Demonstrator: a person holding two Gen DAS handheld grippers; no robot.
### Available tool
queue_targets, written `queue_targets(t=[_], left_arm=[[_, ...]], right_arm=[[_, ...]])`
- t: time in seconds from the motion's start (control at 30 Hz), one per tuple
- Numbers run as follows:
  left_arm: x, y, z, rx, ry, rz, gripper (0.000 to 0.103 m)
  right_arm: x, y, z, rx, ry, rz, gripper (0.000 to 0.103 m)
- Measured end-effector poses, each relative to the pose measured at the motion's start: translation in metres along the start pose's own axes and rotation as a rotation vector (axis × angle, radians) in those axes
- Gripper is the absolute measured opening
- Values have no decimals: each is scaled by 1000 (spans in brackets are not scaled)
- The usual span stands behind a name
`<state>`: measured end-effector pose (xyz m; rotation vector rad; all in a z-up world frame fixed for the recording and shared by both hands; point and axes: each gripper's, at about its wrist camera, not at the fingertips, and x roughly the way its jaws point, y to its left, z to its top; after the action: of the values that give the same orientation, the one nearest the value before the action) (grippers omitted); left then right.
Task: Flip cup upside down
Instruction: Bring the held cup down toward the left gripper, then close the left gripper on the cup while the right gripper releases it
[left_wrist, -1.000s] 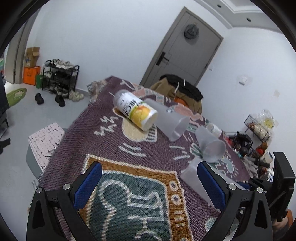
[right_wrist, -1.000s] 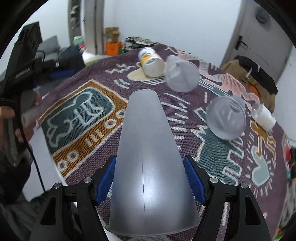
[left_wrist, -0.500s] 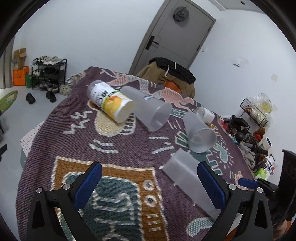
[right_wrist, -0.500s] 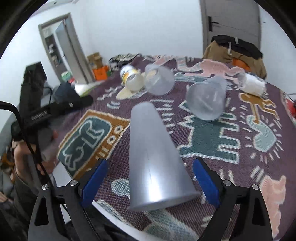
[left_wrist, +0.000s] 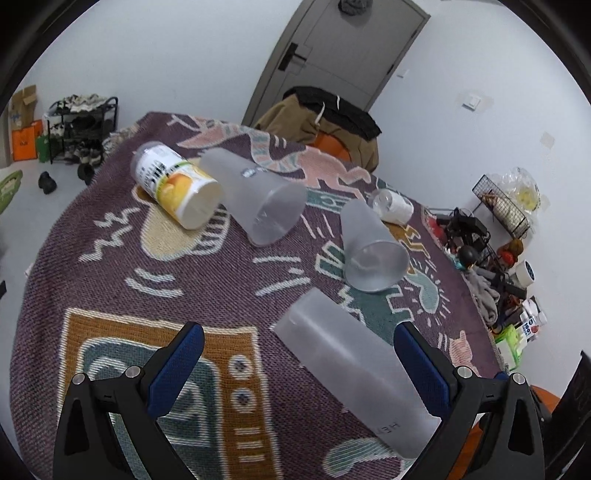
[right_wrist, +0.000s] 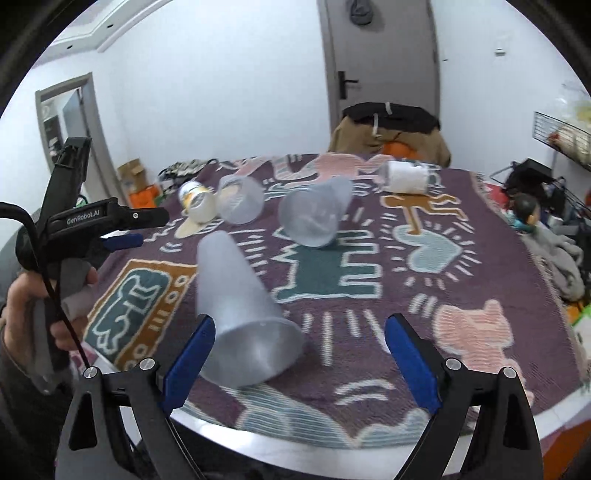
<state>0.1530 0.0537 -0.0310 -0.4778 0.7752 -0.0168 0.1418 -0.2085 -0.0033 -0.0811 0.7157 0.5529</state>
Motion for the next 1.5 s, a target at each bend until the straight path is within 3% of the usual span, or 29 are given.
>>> queue_targets(t=[0.13, 0.3, 0.4, 0.83, 1.13, 1.37, 1.5], left_arm=[[8, -10, 1, 2, 43, 7, 102], [20, -18, 2, -23, 97, 2, 102], [29, -22, 2, -21, 126, 17, 102], [75, -17, 12, -153, 271, -4, 89], [113, -29, 17, -145, 372, 42, 83], [135, -40, 28, -94, 404, 109, 82], [140, -40, 35, -106, 400, 128, 76]], right_arm=[[-9, -24, -9, 52, -28, -28, 93], [-8, -61, -15, 180, -18, 1, 94], [-5, -68, -20, 190, -13, -6, 103], [6, -95, -35, 252, 2, -8, 103], [11, -106, -40, 291, 13, 11, 103], [10, -113, -40, 305, 8, 18, 103], [10, -116, -41, 318, 6, 23, 103]])
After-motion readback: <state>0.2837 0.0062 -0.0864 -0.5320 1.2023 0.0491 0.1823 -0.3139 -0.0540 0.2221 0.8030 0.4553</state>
